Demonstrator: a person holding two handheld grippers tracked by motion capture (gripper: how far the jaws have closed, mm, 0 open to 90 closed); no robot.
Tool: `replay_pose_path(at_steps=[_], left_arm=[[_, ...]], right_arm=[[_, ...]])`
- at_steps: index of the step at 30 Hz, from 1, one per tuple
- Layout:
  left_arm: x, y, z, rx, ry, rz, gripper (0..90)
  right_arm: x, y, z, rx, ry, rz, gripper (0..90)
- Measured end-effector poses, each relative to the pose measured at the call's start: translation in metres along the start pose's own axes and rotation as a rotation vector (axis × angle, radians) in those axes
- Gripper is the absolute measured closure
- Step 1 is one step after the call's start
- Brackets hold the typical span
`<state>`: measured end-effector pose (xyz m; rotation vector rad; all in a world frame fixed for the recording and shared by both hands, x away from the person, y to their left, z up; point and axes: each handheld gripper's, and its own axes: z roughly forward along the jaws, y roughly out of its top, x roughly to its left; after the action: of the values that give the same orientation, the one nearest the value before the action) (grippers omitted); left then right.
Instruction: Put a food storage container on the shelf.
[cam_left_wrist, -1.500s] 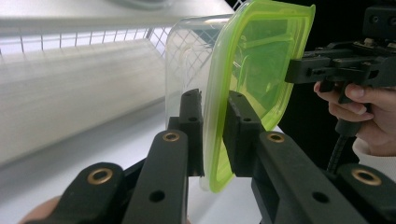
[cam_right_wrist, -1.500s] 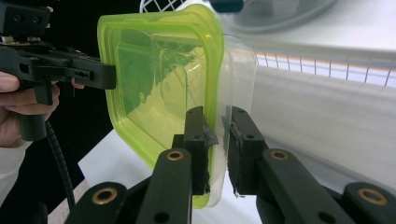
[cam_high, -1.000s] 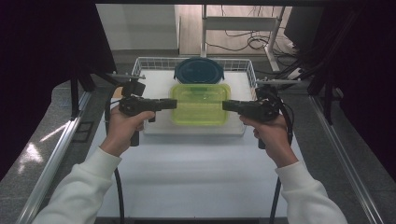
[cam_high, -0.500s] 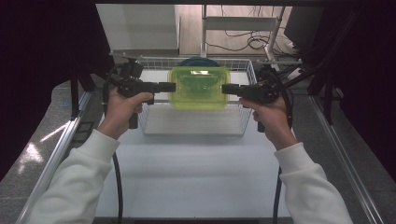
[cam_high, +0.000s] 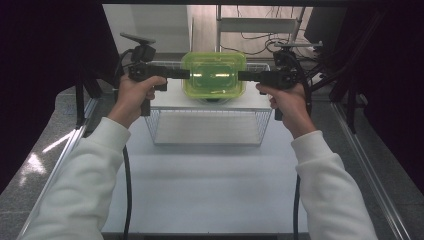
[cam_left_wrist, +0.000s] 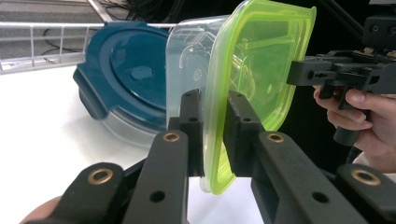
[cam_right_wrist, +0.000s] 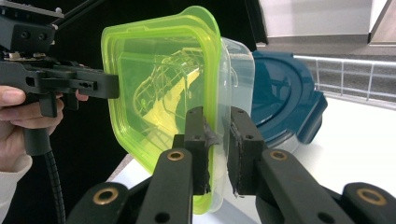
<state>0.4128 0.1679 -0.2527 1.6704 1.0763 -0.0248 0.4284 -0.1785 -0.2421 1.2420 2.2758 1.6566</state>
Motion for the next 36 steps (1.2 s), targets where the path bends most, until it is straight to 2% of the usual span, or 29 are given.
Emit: replay_pose_path(at_steps=[4,11,15,18,20,22,27,32,36], left_arm=[[0.005,0.011,0.003,-0.008,-0.005,-0.015,78.9],[0.014,0.028,0.01,0.001,-0.008,-0.051,78.5],[0.019,0.03,0.014,0.016,-0.001,-0.07,78.6],[0.025,0.027,0.019,0.023,-0.01,-0.099,78.6],[0.029,0.027,0.022,0.029,-0.011,-0.104,78.6],[0.034,0.028,0.023,0.024,-0.028,-0.132,78.4],[0.047,0.031,0.03,0.007,-0.05,-0.196,77.4],[0.053,0.032,0.036,-0.011,-0.04,-0.228,74.3],[0.056,0.032,0.042,-0.005,-0.032,-0.237,71.8]], right_arm=[[-0.005,0.009,0.004,0.0,0.002,0.014,78.6],[-0.015,0.021,0.011,-0.002,0.005,0.071,78.7],[-0.02,0.024,0.016,0.007,0.002,0.1,78.6],[-0.024,0.025,0.02,0.025,-0.01,0.119,78.5],[-0.028,0.024,0.024,0.037,-0.01,0.148,78.4],[-0.032,0.025,0.026,0.037,-0.005,0.172,78.2],[-0.047,0.029,0.033,0.031,0.041,0.272,76.7],[-0.058,0.029,0.043,0.026,0.049,0.326,74.3],[-0.064,0.028,0.046,0.019,0.061,0.365,72.6]])
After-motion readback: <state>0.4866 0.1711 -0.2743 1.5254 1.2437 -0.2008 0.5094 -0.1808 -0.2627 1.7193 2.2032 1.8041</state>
